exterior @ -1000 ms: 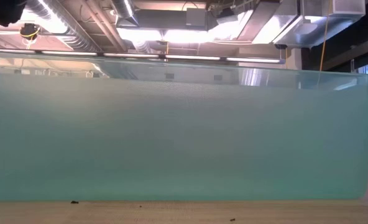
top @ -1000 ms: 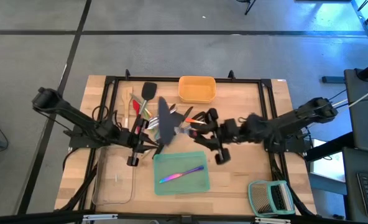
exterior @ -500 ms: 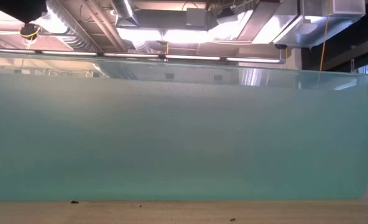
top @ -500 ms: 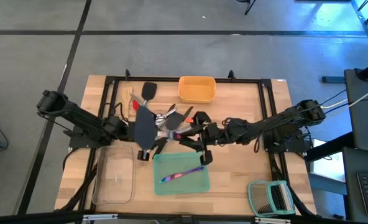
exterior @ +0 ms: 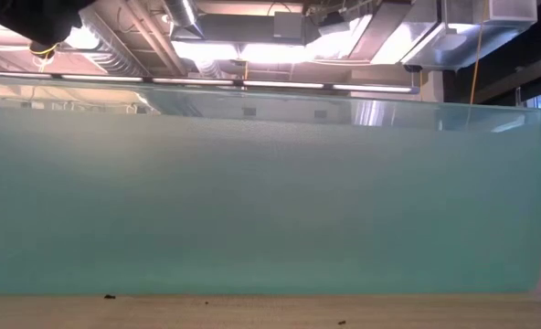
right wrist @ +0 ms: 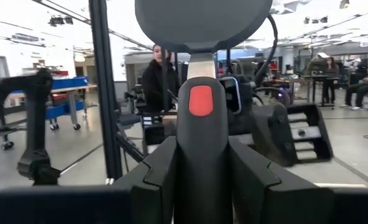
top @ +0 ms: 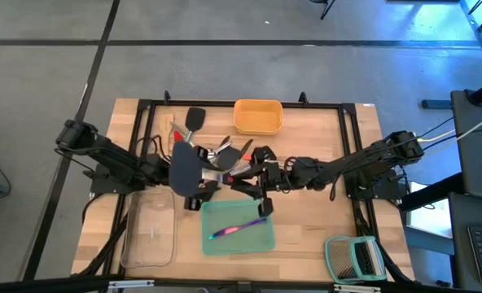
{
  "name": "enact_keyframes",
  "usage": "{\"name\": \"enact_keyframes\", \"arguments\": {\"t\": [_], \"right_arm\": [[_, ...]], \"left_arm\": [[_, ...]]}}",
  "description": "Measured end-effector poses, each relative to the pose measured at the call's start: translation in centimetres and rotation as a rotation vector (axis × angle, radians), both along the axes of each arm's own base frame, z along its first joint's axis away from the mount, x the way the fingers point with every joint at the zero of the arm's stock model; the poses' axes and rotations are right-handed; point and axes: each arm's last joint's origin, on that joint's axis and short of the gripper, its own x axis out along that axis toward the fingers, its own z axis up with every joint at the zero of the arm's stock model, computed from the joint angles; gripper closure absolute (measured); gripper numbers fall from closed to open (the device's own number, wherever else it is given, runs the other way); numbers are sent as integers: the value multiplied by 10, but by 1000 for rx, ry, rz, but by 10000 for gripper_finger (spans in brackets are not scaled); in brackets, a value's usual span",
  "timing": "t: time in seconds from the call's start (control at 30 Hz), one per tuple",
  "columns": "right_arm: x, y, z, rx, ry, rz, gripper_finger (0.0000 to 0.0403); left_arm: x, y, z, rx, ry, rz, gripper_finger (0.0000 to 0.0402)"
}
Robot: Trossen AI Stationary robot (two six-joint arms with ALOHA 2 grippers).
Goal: Pick & Place Kitchen Items
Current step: Put the black spatula into the transparent bin
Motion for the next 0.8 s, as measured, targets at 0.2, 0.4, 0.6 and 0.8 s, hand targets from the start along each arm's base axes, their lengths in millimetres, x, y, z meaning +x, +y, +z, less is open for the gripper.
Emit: {"name": "enact_keyframes", "arguments": {"t": [0.2, 0.4, 0.6, 0.8], "right_arm": [[0, 0, 0, -9, -1, -3, 295], [0, 0, -1, -11, 6, -3, 295], [0, 0, -2, -19, 13, -4, 295], [0, 0, -2, -23, 10, -7, 295]], "left_arm": [[-4, 1, 6, -14, -94, -12, 169], [1, 4, 9, -33, -89, -10, 169], [16, 9, 7, -53, -69, -54, 169], [28, 10, 3, -57, -62, -51, 169]]}}
